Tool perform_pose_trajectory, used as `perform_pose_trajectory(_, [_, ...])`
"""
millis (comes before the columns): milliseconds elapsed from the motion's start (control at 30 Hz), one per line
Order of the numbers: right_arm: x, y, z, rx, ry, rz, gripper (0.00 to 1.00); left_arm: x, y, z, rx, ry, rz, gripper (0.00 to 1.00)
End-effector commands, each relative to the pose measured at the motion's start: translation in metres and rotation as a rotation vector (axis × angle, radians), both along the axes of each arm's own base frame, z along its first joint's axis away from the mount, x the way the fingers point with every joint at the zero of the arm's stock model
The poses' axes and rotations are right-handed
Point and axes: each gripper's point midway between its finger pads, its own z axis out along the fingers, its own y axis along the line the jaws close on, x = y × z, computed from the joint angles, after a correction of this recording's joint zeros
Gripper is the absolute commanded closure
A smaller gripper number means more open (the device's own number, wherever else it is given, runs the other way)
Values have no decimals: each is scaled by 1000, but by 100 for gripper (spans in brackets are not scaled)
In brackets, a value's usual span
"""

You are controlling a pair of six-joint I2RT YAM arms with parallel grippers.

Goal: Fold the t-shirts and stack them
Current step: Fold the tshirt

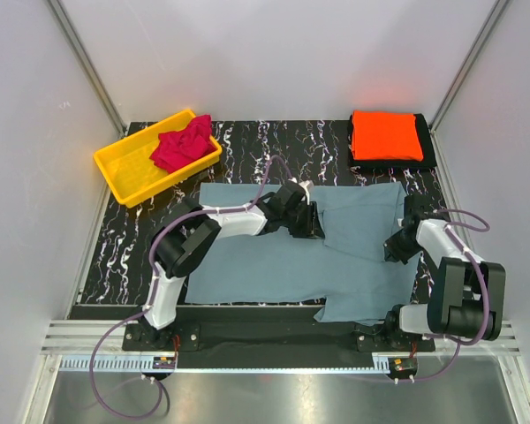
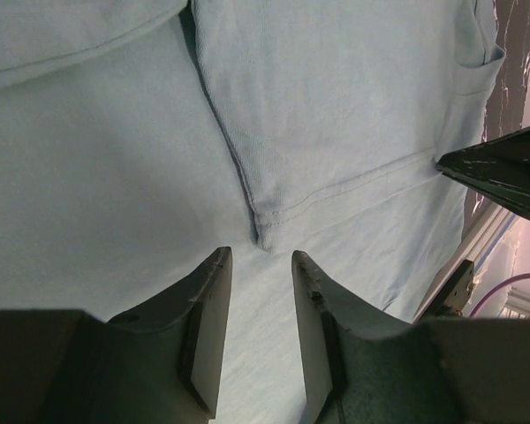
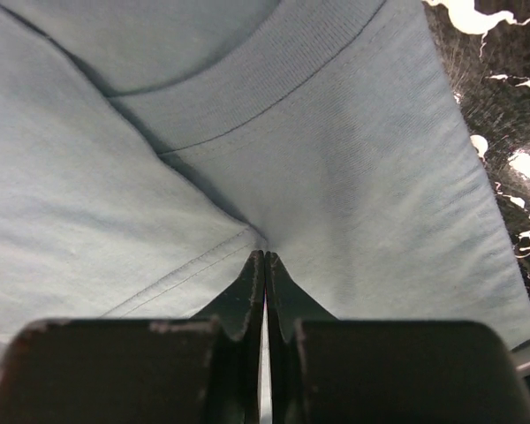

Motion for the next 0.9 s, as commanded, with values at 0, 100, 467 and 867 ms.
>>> perform_pose_trajectory(0, [7, -7, 10, -34, -57, -19, 100, 10, -13, 10, -24, -39, 14, 62])
perform_pose_trajectory(100, [6, -4, 14, -19, -75, -22, 100, 9, -17, 7, -15, -34, 12, 61])
perform_pose_trajectory(467, [-4, 1, 28, -6, -158, -66, 100, 5, -29, -4, -18, -11, 11, 61])
perform_pose_trajectory(867, [-16, 9, 32, 39, -139, -118, 100, 4, -32, 12, -52, -35, -6, 100])
